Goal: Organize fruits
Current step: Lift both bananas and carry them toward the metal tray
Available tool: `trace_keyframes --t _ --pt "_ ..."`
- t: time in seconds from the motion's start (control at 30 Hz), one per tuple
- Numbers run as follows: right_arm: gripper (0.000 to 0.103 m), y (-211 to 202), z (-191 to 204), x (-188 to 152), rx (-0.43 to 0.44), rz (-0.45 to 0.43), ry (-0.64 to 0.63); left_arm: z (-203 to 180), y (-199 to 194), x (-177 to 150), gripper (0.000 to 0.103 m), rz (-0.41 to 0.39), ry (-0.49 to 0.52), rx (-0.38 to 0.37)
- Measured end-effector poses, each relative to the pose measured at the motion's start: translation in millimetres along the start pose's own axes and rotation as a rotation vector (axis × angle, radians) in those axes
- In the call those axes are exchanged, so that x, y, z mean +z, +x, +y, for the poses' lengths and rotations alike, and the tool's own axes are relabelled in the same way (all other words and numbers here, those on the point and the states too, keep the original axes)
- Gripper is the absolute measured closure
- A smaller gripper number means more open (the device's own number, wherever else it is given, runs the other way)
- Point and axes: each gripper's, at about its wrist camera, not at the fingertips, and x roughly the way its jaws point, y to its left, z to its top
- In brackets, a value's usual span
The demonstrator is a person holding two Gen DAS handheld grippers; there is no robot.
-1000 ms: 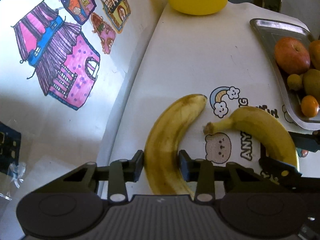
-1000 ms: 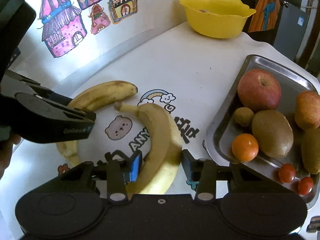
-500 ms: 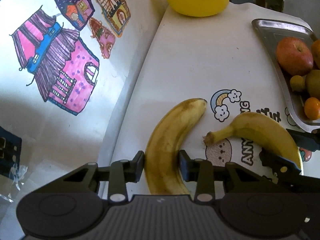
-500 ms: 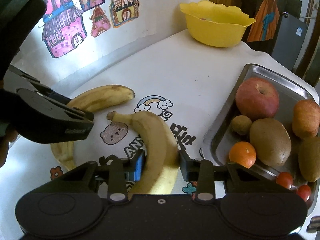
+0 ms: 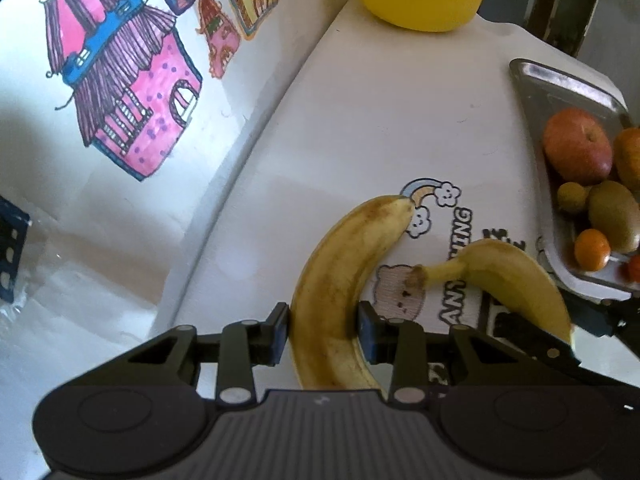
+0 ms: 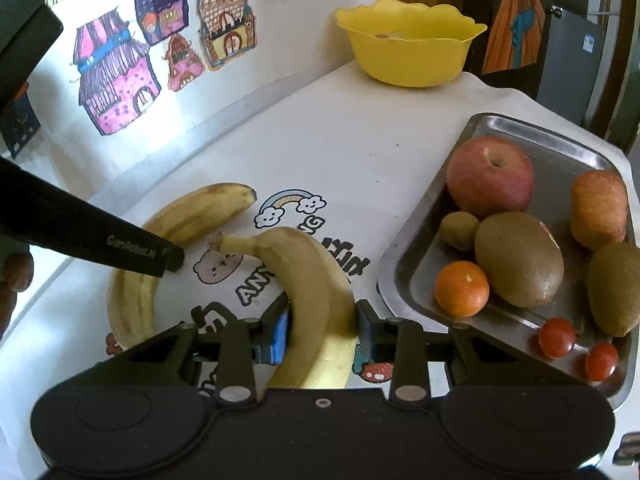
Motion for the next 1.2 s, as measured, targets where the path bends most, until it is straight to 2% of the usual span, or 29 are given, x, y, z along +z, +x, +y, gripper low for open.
trace_keyframes --t 0.3,0.93,1.2 --pt "0.067 -17 -18 -6 0.082 -0.060 0.083 -10 -12 0 0.064 -0.024 -0.001 -0.047" --pt "0.067 -55 -60 -13 0.039 -0.167 0.203 -40 -31 20 0.065 -0.090 0.046 -0.093" --pt "0.067 -72 -77 -16 0.030 -0.228 0.260 -58 -45 30 0.065 -0.114 0.099 -0.109"
